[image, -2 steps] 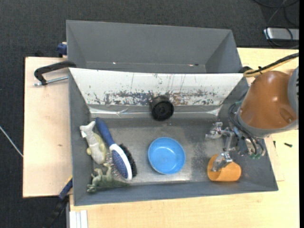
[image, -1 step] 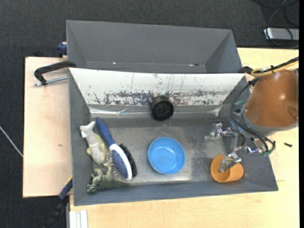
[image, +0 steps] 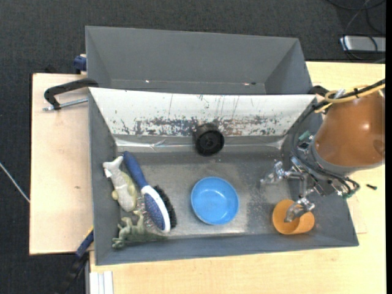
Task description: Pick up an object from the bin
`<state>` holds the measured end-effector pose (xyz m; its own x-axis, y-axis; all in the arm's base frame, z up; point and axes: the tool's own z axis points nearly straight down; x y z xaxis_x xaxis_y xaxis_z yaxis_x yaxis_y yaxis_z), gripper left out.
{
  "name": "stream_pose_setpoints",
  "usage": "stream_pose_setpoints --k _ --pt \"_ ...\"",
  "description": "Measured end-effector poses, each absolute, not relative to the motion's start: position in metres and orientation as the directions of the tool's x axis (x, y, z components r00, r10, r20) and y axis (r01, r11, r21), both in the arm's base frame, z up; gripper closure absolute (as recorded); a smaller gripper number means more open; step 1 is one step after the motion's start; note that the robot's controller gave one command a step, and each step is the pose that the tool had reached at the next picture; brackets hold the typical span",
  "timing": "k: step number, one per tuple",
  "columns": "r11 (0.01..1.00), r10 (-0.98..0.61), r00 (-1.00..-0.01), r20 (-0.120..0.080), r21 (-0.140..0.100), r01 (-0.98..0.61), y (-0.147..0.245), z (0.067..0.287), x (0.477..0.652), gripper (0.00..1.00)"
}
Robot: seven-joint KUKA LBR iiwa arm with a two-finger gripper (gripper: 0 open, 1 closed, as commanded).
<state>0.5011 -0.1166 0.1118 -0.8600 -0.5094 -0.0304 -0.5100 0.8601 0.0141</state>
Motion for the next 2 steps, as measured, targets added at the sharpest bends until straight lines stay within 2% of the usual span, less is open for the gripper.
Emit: stream_pose_setpoints --k 2 --pt "0.877 -0.479 -0.877 -0.035 0.011 -0.480 -0.1178 0.1103 0.5095 0.00"
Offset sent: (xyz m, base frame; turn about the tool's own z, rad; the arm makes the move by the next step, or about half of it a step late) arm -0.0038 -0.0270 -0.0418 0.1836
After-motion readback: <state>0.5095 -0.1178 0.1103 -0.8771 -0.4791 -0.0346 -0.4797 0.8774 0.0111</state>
